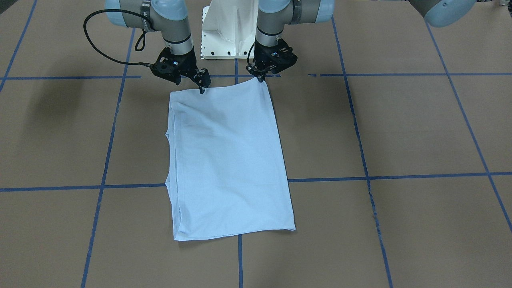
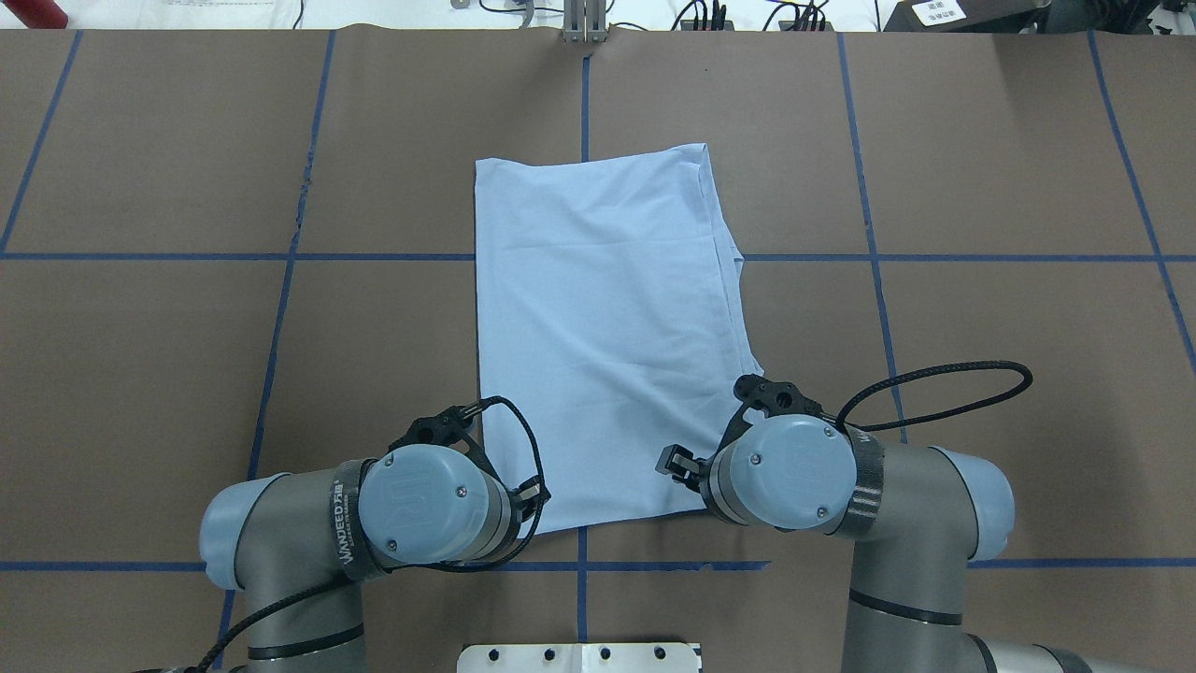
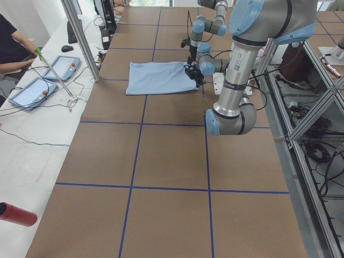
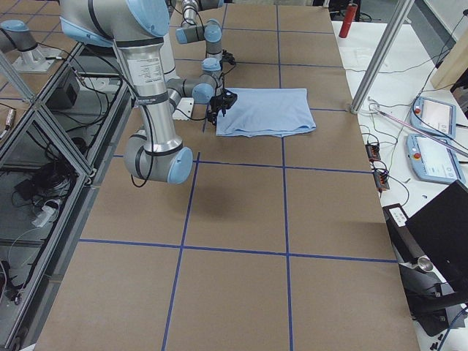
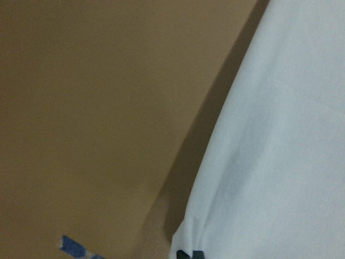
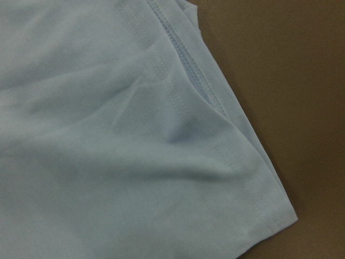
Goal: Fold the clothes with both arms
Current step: 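Grasp the near edge of the shirt with both grippers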
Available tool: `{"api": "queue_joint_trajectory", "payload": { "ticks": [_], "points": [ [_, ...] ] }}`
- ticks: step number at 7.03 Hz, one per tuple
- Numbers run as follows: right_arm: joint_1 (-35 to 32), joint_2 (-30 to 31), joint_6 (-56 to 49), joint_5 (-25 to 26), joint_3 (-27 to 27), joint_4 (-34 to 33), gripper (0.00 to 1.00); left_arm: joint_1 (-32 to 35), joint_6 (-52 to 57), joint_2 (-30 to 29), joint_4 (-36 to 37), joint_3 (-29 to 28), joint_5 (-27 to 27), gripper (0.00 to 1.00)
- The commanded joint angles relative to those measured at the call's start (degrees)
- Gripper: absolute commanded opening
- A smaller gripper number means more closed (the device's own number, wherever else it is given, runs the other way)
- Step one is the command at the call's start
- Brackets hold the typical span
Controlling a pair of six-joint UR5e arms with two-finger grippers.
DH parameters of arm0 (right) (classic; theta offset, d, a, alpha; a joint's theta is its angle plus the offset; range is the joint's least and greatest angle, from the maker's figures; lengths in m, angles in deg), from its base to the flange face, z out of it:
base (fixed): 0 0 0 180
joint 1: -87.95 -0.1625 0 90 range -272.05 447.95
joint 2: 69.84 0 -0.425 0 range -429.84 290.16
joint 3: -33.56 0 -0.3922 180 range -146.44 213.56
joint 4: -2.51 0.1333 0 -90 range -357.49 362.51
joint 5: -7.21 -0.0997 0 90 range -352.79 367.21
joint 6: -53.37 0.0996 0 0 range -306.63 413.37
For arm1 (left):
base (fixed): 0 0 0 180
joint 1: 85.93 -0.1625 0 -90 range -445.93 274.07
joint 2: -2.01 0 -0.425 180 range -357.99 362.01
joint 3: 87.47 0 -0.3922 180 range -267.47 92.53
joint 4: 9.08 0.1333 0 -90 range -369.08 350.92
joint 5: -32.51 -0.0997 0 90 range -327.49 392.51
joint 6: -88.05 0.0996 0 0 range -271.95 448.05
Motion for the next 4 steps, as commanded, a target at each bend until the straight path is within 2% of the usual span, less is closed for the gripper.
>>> {"api": "queue_joint_trajectory", "payload": {
  "ticks": [1,4],
  "points": [
    [-0.21,0.29,-0.13,1.49,0.59,1.34,1.00,-0.09,-0.02,-0.35,0.00,0.00,0.01,0.00],
    [0.22,1.18,0.31,1.59,2.08,2.76,1.00,-0.09,0.06,-0.35,0.17,0.52,0.01,0.00]
  ]
}}
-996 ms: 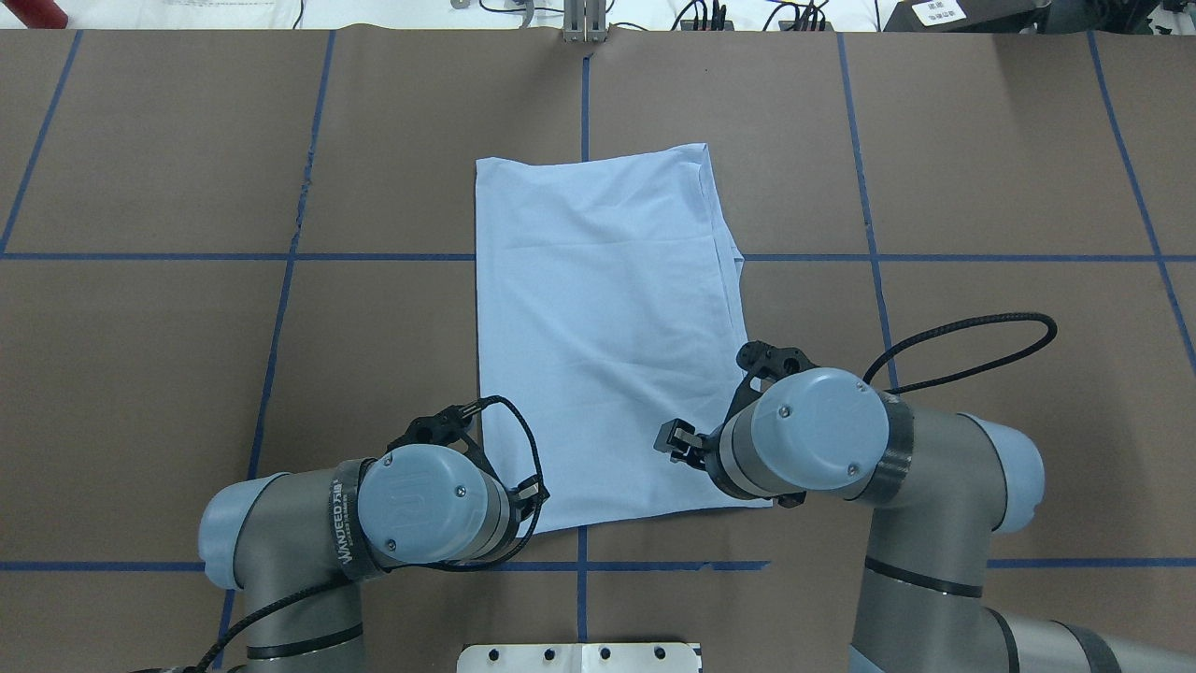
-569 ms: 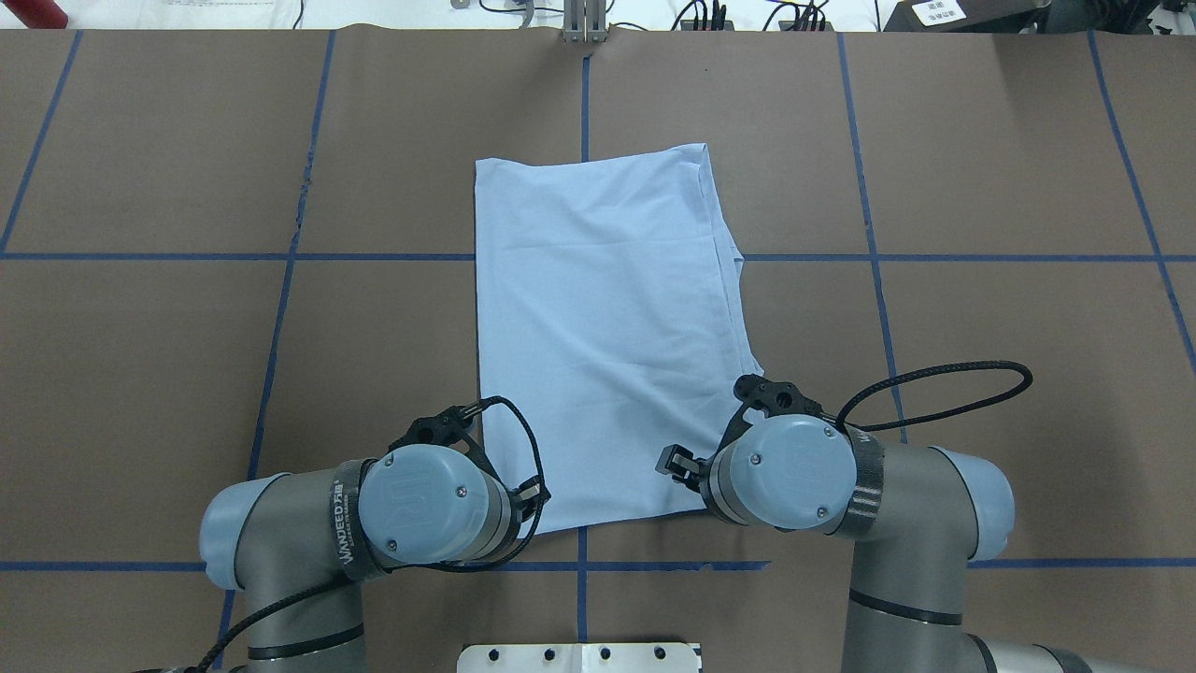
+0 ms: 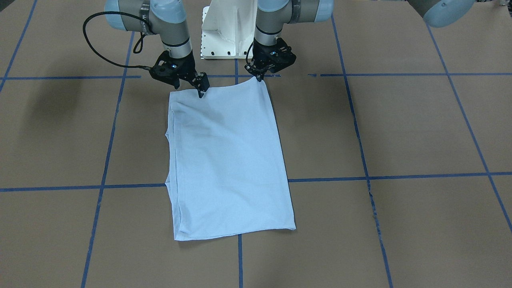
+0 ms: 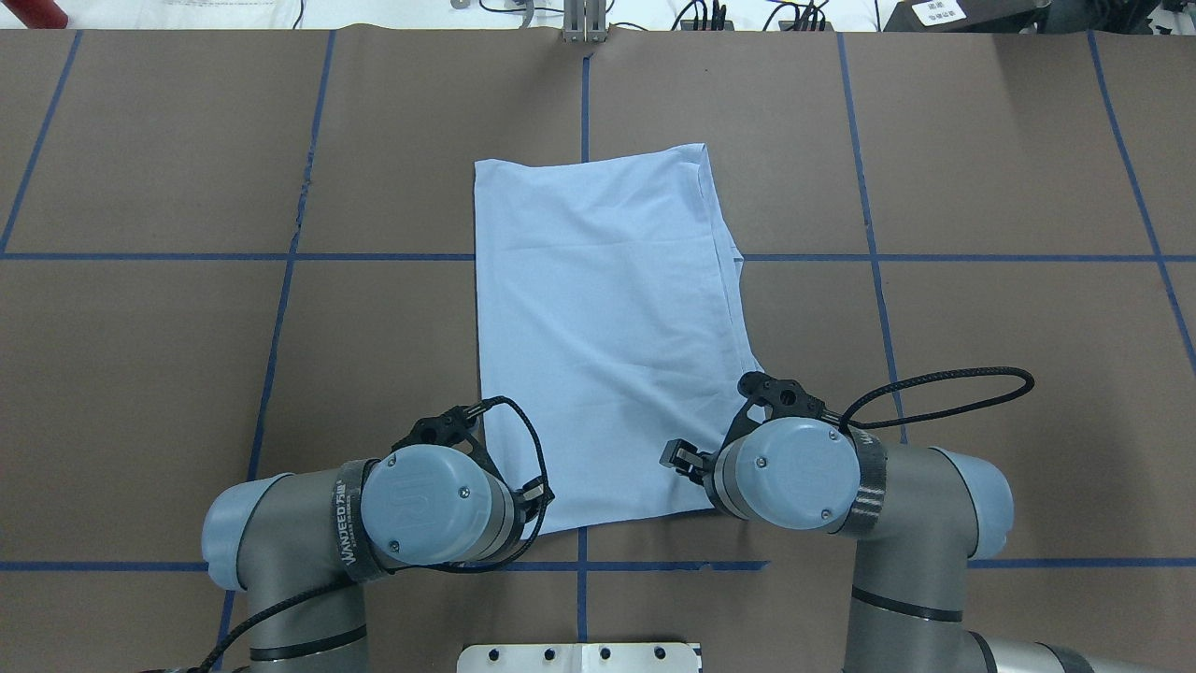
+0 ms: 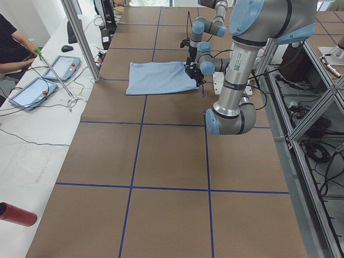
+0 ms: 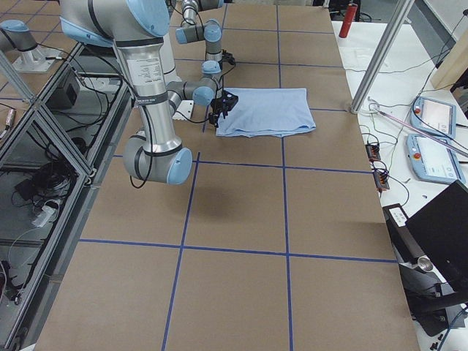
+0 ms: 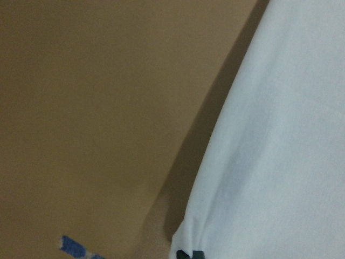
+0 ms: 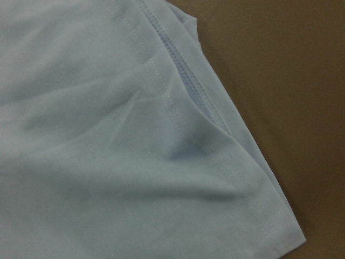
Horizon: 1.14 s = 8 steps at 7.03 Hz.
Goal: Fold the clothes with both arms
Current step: 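Grasp the near edge of the shirt with both grippers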
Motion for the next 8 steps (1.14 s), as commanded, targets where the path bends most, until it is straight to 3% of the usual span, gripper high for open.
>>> {"api": "queue_joint_trajectory", "payload": {
  "ticks": [1,7,8],
  "points": [
    [0.37,0.20,0.05,0.05,1.89,0.30,1.00,0.00,-0.02,-0.02,0.08,0.34,0.00,0.00],
    [0.37,0.72,0.14,0.05,1.63,0.22,1.00,0.00,-0.02,0.07,-0.10,0.34,0.00,0.00],
    [0.46,0.64,0.14,-0.04,1.55,0.22,0.68,0.00,-0.02,-0.02,-0.01,0.34,0.00,0.00]
  ]
}}
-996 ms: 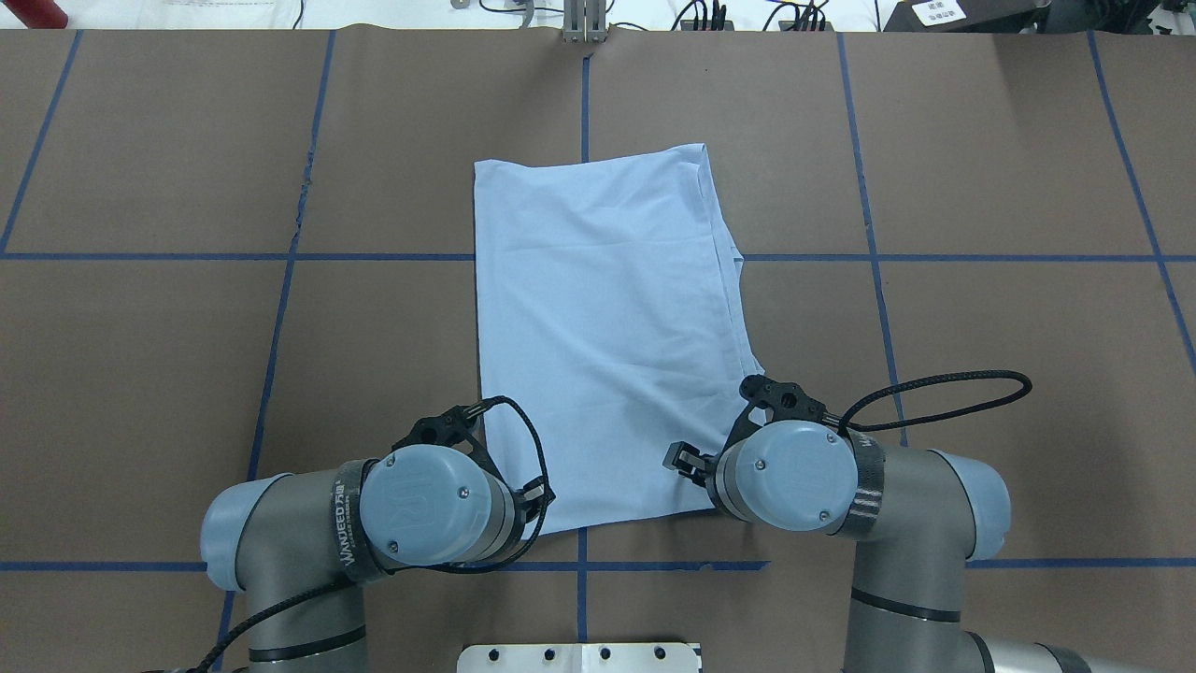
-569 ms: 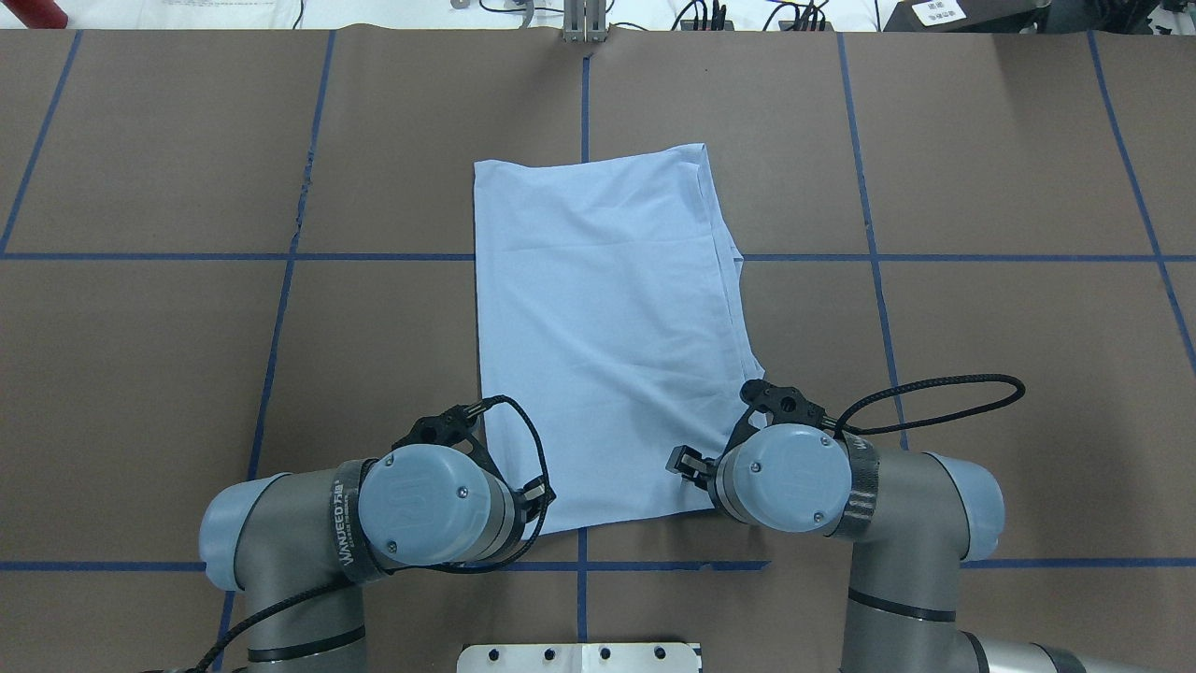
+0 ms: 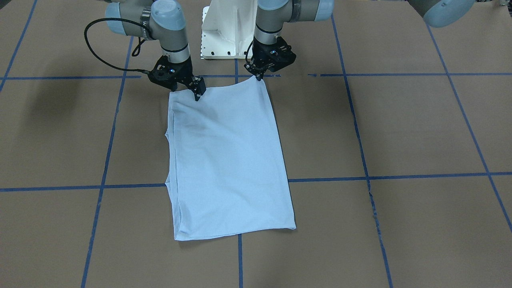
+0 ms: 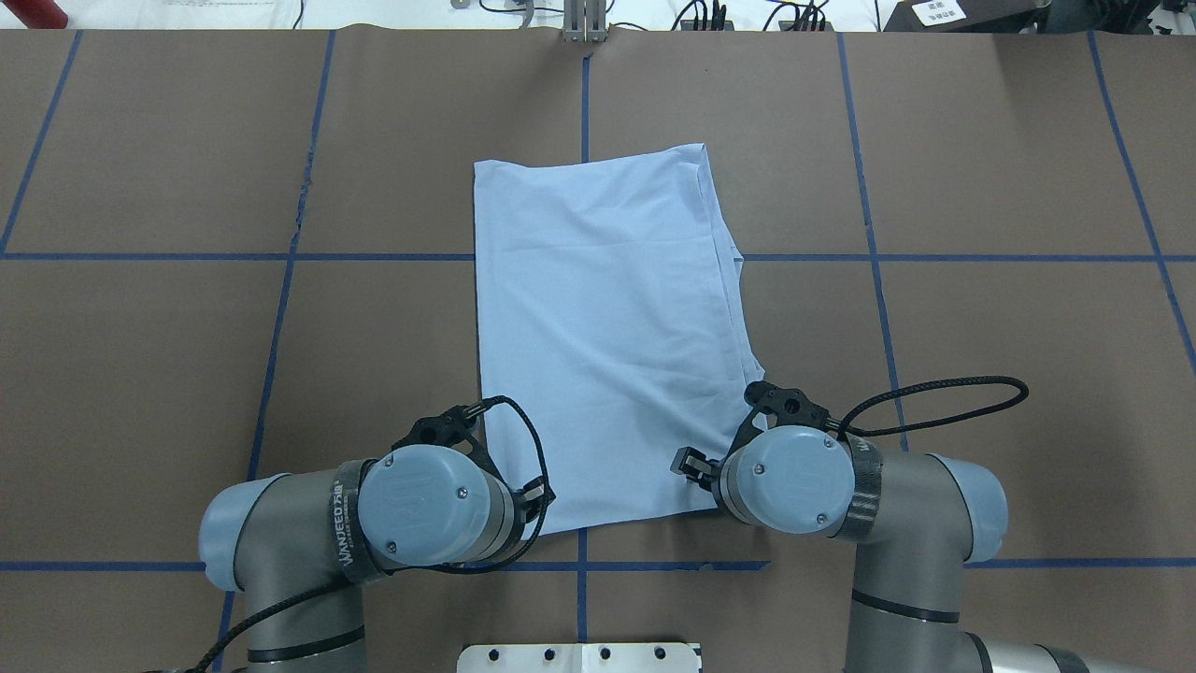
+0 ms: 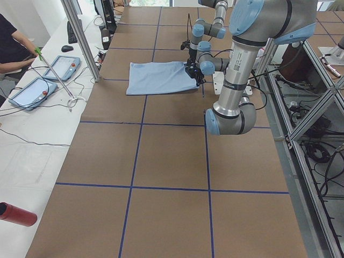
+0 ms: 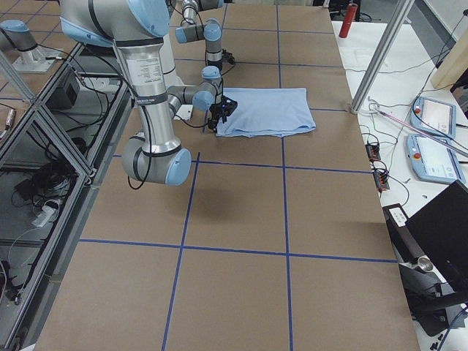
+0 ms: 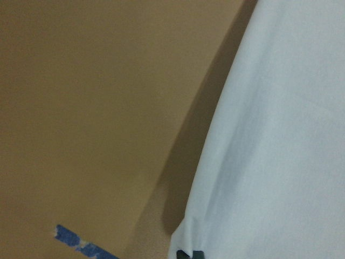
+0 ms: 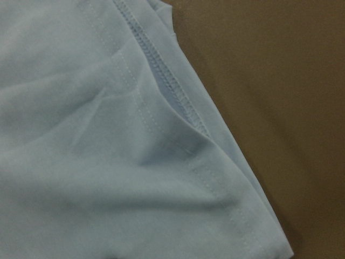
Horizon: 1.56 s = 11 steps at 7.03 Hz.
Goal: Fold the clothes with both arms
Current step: 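Grasp the near edge of the shirt with both grippers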
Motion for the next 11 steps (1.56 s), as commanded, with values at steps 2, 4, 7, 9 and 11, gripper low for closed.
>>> {"api": "queue_joint_trajectory", "payload": {
  "ticks": [2,4,7,9,11],
  "points": [
    [0.06,-0.36,-0.26,-0.41,-0.20,0.00,0.11,0.00,-0.02,-0.06,0.04,0.00,0.00,0.00],
    [0.14,-0.80,-0.26,-0.50,-0.47,-0.18,0.00,0.00,0.06,0.03,0.04,0.00,0.00,0.00],
    [-0.47,-1.85,-0.17,-0.50,-1.35,-0.09,0.00,0.09,0.06,0.03,0.04,-0.09,0.00,0.00],
    [-0.65,-1.94,0.18,-0.67,-4.32,0.00,0.00,0.09,0.06,0.99,0.21,2.00,0.00,0.00],
    [-0.65,-1.16,0.09,-3.39,-7.74,0.17,0.00,-3.05,1.11,1.35,7.90,9.88,-0.17,0.00]
  ]
}}
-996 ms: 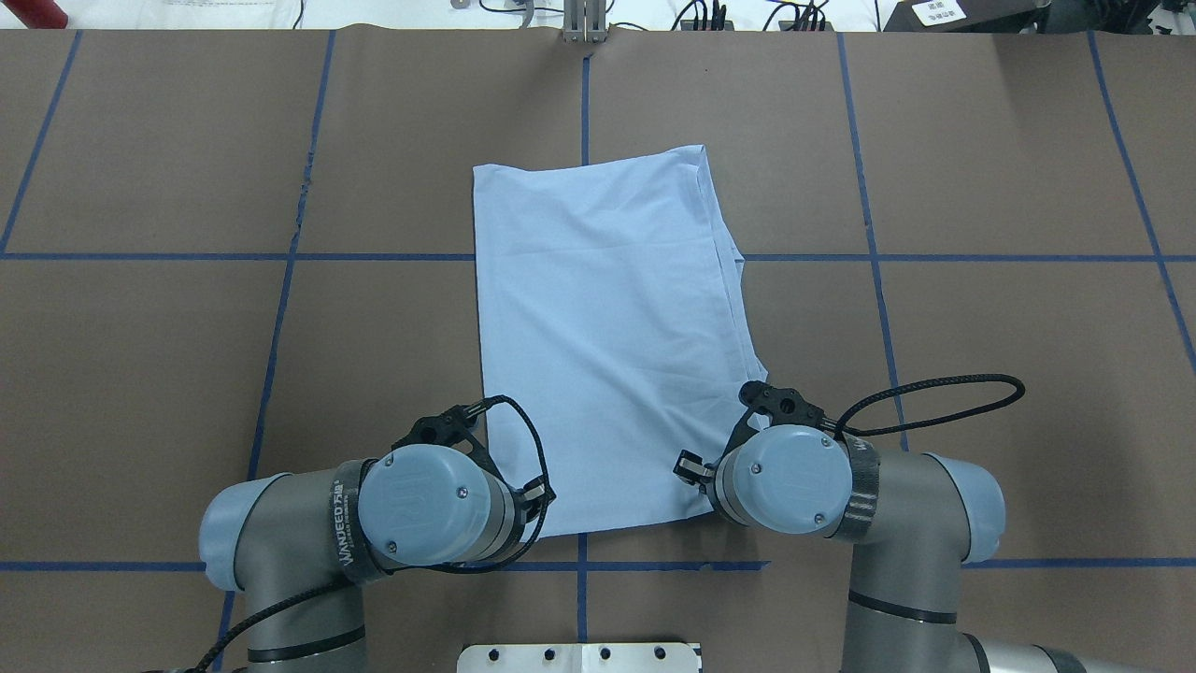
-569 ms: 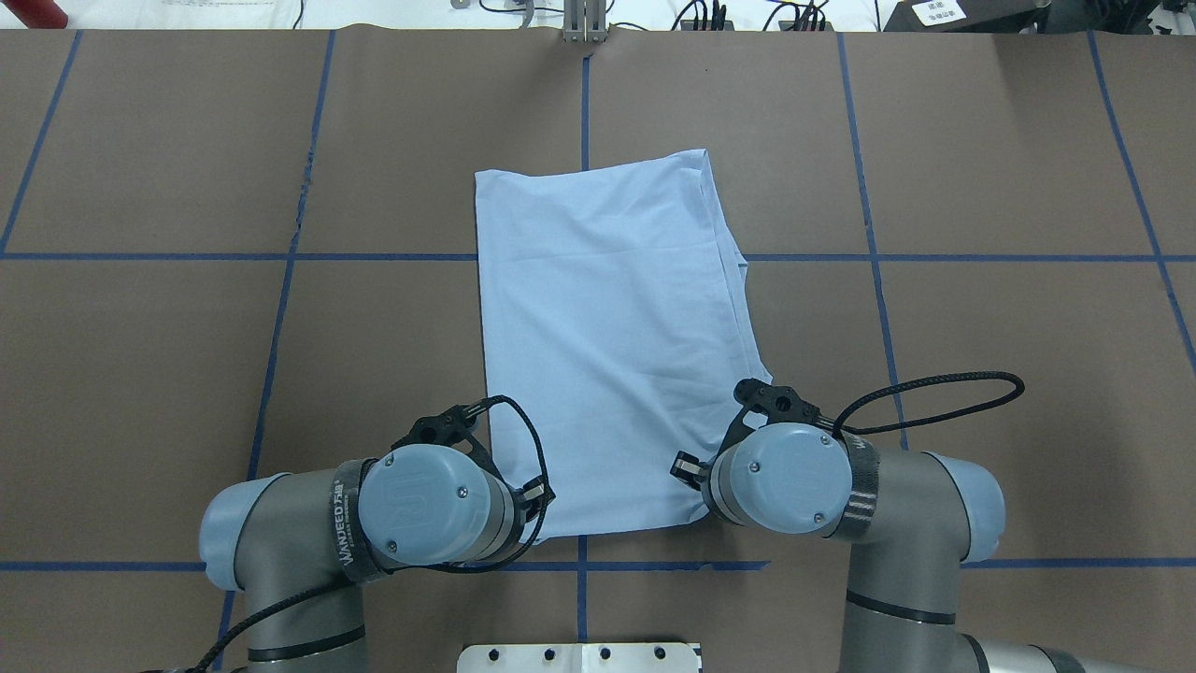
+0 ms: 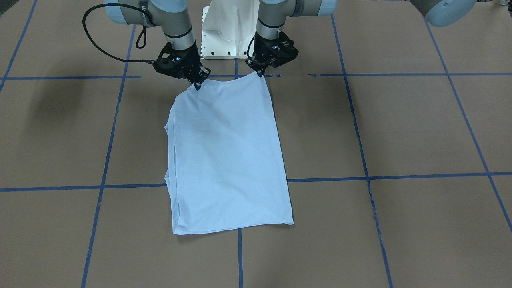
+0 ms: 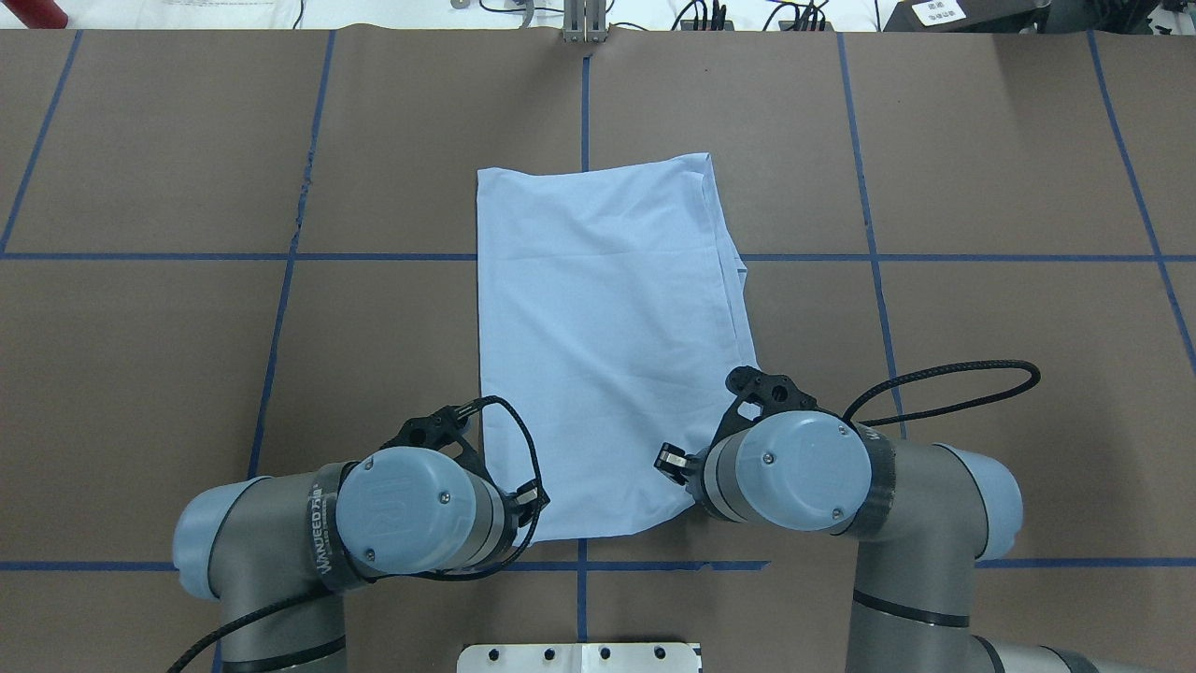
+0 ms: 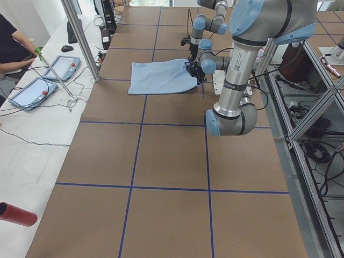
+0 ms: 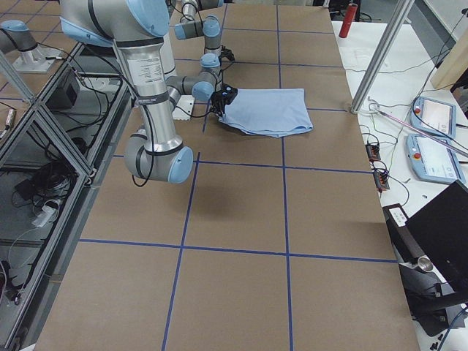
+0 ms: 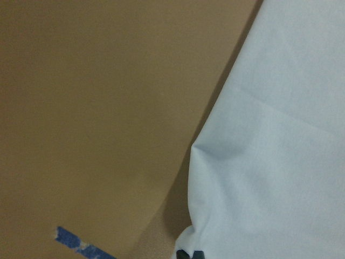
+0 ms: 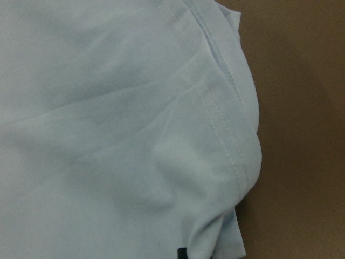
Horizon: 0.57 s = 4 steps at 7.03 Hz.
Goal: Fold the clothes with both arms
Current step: 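Lift the near edge with both grippers and fold it away from the robot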
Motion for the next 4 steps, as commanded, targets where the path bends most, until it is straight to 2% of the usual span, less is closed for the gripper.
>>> {"api": "queue_joint_trajectory", "payload": {
  "ticks": [1,3,4],
  "points": [
    [1.36,0.89,0.06,-1.76,-5.32,0.09,0.00,-5.32,0.56,2.32,6.57,8.94,-0.22,0.00],
    [3.92,4.22,0.07,-8.59,-13.39,0.01,0.00,-9.82,0.47,4.79,12.27,17.21,-0.48,0.00],
    [4.53,3.98,0.15,-9.23,-13.52,0.01,0.00,-9.58,0.56,4.80,13.79,18.64,-0.40,0.00]
  ]
}}
